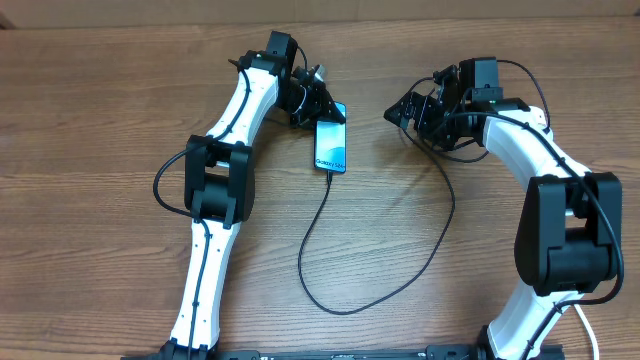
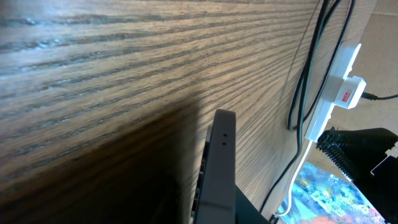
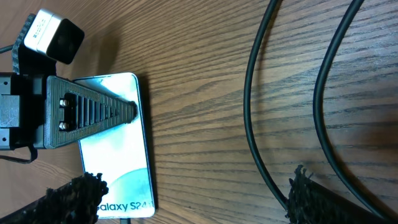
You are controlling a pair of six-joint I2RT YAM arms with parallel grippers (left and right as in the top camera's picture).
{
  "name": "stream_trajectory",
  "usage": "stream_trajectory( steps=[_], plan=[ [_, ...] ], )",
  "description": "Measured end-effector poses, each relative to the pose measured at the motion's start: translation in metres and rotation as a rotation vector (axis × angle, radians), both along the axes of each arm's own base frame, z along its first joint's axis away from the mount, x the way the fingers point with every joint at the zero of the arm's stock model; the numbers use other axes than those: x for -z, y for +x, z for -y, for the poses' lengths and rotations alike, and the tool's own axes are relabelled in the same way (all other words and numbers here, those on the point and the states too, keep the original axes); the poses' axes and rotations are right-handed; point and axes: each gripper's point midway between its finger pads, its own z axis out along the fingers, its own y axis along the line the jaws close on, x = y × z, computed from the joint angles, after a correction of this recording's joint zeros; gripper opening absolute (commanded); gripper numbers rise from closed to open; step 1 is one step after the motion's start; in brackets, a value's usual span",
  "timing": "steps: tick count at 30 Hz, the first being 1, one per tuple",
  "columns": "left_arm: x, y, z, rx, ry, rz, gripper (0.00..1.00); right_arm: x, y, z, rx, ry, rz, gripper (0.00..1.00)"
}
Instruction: Plug charger to phone and switch on socket
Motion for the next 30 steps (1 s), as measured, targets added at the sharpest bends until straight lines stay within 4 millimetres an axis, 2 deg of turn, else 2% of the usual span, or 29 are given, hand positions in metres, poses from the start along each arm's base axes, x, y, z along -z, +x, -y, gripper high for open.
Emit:
stream_trajectory(
  steps=[26,27,30],
  plan=[
    [-0.0006,-0.0015,0.0001,0.001,-0.002,-0.008,0.27,0.0000,0.0000,0.0000,0.000,0.000,0.000,0.97],
    [-0.0005,-0.0027,-0.0003,0.001,0.000,-0.015,0.30,0.0000,0.0000,0.0002,0.001,0.000,0.000,0.97],
    [-0.0026,-0.0058,-0.0010,-0.003,0.004,-0.035,0.46,0.0000,0.0001,0.0000,0.000,0.000,0.000,0.97]
  ],
)
